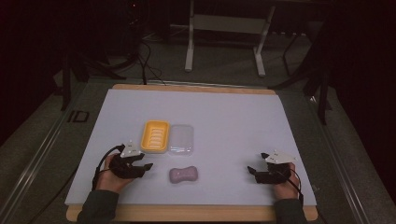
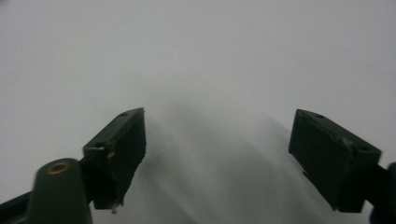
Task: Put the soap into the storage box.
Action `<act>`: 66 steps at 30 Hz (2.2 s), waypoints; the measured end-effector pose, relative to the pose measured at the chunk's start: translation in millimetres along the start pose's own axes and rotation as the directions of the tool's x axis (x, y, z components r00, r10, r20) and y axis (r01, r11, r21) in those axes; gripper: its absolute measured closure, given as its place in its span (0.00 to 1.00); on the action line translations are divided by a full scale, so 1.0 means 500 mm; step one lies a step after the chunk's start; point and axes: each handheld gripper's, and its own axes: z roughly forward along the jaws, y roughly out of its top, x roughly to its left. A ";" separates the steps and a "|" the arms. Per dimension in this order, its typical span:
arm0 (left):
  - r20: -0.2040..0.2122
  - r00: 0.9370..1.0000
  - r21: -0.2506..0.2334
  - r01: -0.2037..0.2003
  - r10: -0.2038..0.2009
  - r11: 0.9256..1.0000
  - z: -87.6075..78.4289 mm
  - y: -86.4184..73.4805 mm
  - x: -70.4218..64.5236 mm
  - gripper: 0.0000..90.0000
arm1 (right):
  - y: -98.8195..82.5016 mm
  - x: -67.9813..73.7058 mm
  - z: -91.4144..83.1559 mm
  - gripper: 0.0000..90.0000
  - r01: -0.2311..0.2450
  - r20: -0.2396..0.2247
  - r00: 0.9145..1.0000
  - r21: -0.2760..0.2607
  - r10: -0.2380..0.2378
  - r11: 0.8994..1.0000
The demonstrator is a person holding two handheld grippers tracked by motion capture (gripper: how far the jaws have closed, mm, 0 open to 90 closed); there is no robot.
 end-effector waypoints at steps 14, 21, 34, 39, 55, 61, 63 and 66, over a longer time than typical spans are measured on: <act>0.021 0.999 0.035 -0.026 0.025 0.999 0.007 0.007 -0.017 0.50 | -0.003 -0.010 -0.005 0.23 -0.045 -0.026 0.999 -0.028 0.044 0.999; 0.025 0.998 0.053 -0.056 0.055 0.997 0.002 0.021 -0.016 0.50 | -0.003 -0.011 -0.006 0.23 -0.044 -0.034 0.999 -0.032 0.043 0.999; 0.040 0.990 0.087 -0.141 0.138 0.986 -0.003 0.063 -0.024 0.50 | -0.004 -0.011 -0.007 0.24 -0.050 -0.039 0.998 -0.036 0.049 0.998; 0.046 0.984 0.104 -0.175 0.171 0.979 0.000 0.079 -0.031 0.49 | -0.004 -0.011 -0.007 0.24 -0.049 -0.037 0.998 -0.033 0.048 0.998; 0.063 0.969 0.132 -0.246 0.240 0.960 0.005 0.118 -0.051 0.48 | -0.004 -0.011 -0.007 0.24 -0.048 -0.036 0.998 -0.033 0.046 0.998; 0.068 0.961 0.149 -0.275 0.268 0.950 0.007 0.129 -0.059 0.48 | -0.004 -0.011 -0.007 0.24 -0.048 -0.037 0.998 -0.032 0.046 0.998; 0.073 0.957 0.157 -0.289 0.280 0.944 0.007 0.133 -0.061 0.48 | -0.003 -0.011 -0.006 0.24 -0.048 -0.038 0.998 -0.030 0.047 0.998; 0.077 0.954 0.163 -0.299 0.290 0.940 0.009 0.139 -0.065 0.48 | -0.003 -0.011 -0.006 0.24 -0.046 -0.039 0.998 -0.030 0.045 0.998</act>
